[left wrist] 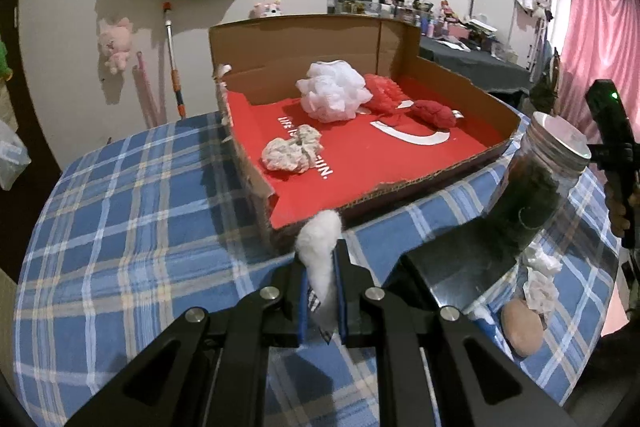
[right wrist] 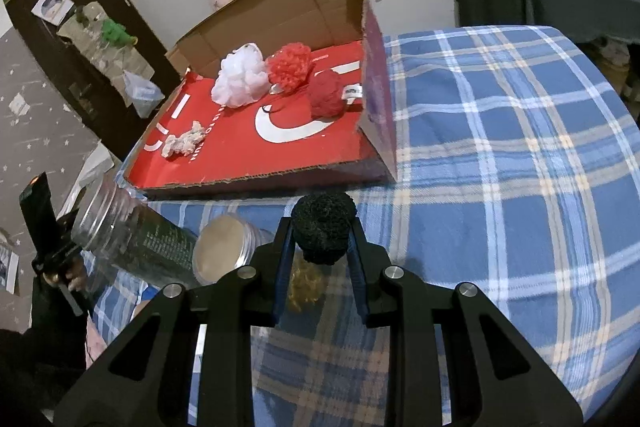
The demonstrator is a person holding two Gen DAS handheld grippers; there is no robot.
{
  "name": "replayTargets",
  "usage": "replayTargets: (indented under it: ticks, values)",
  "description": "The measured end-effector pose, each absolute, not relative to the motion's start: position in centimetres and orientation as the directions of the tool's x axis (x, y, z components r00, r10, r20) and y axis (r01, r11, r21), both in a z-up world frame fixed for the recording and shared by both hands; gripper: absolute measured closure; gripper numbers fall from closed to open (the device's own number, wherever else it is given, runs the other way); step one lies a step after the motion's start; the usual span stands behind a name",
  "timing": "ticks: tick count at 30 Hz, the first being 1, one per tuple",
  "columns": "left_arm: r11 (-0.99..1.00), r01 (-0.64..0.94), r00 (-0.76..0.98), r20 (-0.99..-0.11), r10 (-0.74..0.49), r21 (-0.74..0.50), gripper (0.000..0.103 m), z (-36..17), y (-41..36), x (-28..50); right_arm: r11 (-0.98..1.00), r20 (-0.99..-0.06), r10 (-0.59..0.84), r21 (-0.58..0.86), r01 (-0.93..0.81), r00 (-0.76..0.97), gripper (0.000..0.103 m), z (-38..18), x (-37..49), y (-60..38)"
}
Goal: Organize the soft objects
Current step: 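Lift both held items and carry them toward the cardboard box, then lower the white scrunchie with the left tool while the right tool lowers the black pompom, then open both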
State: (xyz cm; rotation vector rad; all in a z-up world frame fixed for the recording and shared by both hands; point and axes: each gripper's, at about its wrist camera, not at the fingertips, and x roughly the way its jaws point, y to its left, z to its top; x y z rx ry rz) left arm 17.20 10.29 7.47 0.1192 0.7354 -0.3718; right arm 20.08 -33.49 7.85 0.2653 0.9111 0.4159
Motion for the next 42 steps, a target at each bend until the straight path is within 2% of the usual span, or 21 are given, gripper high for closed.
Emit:
replayTargets:
  ticks: [8, 20, 25, 32, 42]
  values:
    - [0.907, 0.42, 0.663, -0.675, -0.323, -0.021, 0.092, 8.2, 10.0, 18.6, 0.88, -0.721, 0.474, 0.395, -0.263, 0.506, 0.078, 8.3, 22.3, -33.3]
    - [0.872, 0.488, 0.629, -0.68, -0.376, -0.031, 0.092, 9.2, 9.0, 20.5, 0.805, -0.715, 0.587, 0.468, -0.366, 0.38, 0.078, 9.1, 25.2, -31.1]
    - [0.856, 0.512, 0.615, -0.665, -0.424, -0.072, 0.092, 10.0, 8.6, 21.8, 0.782, -0.71, 0.614, 0.483, -0.394, 0.345, 0.078, 9.4, 26.5, -29.9]
    - [0.845, 0.525, 0.587, -0.676, -0.446, -0.101, 0.091, 10.6, 6.1, 24.3, 0.788, -0.73, 0.594, 0.444, -0.426, 0.339, 0.078, 10.0, 28.5, -27.8]
    - [0.849, 0.514, 0.506, -0.756, -0.416, -0.123, 0.091, 10.3, 1.8, 29.8, 0.817, -0.809, 0.509, 0.347, -0.46, 0.293, 0.078, 10.6, 34.6, -22.9]
